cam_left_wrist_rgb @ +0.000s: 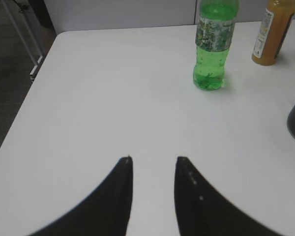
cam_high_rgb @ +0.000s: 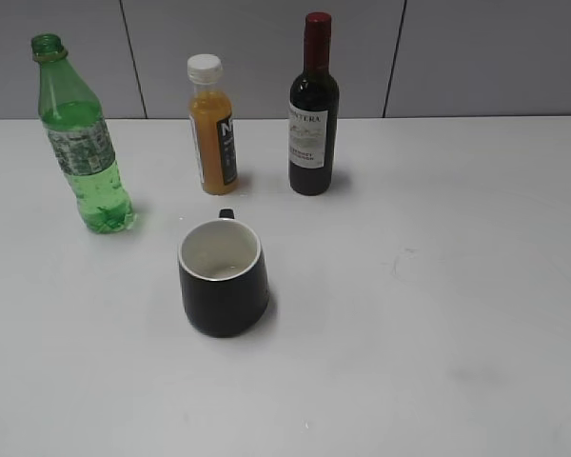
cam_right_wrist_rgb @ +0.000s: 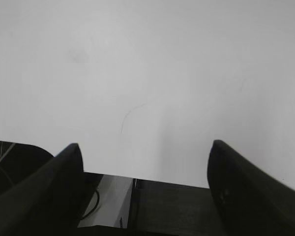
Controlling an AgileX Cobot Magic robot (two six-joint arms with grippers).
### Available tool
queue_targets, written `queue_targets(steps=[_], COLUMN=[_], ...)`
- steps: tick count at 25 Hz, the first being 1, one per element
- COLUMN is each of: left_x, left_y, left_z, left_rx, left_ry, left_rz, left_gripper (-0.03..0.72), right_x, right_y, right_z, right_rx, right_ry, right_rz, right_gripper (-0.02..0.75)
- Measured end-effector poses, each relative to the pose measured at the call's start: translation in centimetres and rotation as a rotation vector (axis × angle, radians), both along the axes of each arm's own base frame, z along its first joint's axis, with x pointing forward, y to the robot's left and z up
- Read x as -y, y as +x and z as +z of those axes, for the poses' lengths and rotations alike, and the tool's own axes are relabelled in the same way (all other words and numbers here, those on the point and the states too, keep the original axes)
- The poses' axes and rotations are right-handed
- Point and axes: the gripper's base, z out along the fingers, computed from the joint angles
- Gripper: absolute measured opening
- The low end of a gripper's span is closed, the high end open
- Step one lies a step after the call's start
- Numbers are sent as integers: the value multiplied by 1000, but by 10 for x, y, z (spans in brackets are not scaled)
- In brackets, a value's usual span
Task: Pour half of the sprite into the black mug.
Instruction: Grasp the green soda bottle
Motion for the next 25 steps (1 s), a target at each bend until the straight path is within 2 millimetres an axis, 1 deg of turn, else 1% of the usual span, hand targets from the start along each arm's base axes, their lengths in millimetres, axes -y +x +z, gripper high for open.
queue_targets(steps=[4, 8, 10, 17, 25], left_x=[0, 0, 0, 0, 0], left_y=[0, 0, 0, 0, 0], left_z=[0, 0, 0, 0, 0], left_rx=[0, 0, 0, 0, 0], left_ry=[0, 0, 0, 1, 1], left_rz=[0, 0, 0, 0, 0], left_gripper=[232, 232, 232, 232, 232], right_x=[3, 6, 7, 10, 12], right_y=[-30, -59, -70, -96, -117], right_z=[-6, -19, -25, -16, -10], right_rx=[82, 144, 179, 426, 589], right_ry=[7, 12, 13, 31, 47], right_rz=[-2, -2, -3, -6, -7], right_gripper=[593, 593, 593, 593, 592])
